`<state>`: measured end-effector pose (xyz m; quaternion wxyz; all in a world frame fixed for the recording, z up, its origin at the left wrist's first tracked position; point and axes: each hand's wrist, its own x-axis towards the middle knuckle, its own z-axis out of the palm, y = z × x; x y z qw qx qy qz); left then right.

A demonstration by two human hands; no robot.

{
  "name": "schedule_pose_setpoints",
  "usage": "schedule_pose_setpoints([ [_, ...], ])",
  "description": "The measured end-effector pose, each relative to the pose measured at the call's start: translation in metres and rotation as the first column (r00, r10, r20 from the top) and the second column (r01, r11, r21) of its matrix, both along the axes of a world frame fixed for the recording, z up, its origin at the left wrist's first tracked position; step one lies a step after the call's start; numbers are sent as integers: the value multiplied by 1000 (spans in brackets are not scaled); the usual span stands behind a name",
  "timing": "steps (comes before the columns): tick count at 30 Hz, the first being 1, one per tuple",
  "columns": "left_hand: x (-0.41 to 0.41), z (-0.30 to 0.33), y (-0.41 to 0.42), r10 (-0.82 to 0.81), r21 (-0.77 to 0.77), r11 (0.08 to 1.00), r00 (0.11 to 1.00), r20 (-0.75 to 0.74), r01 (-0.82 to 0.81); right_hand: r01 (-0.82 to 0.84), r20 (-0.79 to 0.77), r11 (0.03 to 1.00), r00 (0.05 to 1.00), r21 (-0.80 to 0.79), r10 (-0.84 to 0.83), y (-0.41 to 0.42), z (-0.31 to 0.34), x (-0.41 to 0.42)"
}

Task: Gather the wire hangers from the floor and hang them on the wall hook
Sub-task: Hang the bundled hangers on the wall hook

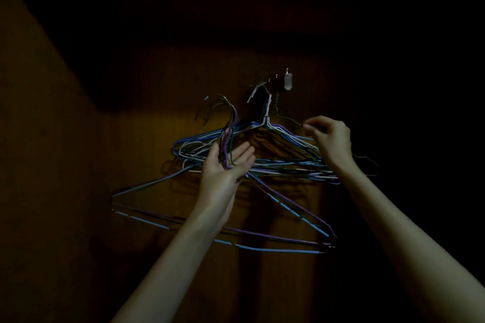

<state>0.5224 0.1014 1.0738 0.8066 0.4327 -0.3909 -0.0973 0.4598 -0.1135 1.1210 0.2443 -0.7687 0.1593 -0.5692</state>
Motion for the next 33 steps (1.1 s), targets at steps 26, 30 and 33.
schedule_pose_setpoints([
  [26,12,1,-18,55,8,998,998,-10,-55,66,-205,986,974,-156,-98,-28,-6,31],
  [30,4,1,-12,51,7,999,999,-8,-51,-19,-161,991,987,-132,-2,-8,-15,13],
  [33,-2,-1,-6,49,-3,999,998,-29,-49,-171,-177,977,973,-124,148,28,-25,-7],
])
